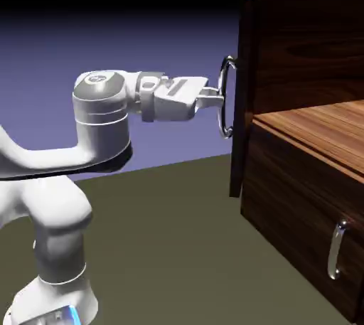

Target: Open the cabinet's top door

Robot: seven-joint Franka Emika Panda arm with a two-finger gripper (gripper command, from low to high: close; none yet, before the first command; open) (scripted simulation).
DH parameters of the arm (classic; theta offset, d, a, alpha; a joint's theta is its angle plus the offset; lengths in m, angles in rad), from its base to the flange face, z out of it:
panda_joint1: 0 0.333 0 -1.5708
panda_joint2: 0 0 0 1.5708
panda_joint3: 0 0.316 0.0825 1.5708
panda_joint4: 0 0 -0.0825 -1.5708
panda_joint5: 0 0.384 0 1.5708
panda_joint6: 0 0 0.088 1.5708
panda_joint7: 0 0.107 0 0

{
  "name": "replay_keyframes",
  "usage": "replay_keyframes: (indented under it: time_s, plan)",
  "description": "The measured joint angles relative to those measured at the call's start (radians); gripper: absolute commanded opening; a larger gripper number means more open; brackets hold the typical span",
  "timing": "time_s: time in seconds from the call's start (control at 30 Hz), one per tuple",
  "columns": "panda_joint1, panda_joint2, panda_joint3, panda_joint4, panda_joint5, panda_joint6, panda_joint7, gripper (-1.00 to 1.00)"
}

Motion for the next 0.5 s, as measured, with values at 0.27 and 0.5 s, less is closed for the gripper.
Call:
replay_keyframes:
  time_s: [0.27, 0.5]
  plan:
    - [-0.017, -0.101, 0.29, -0.072, 0.299, -0.172, -0.043, -1.0]
    - [0.01, -0.12, 0.544, -0.072, 0.541, -0.332, -0.051, -1.0]
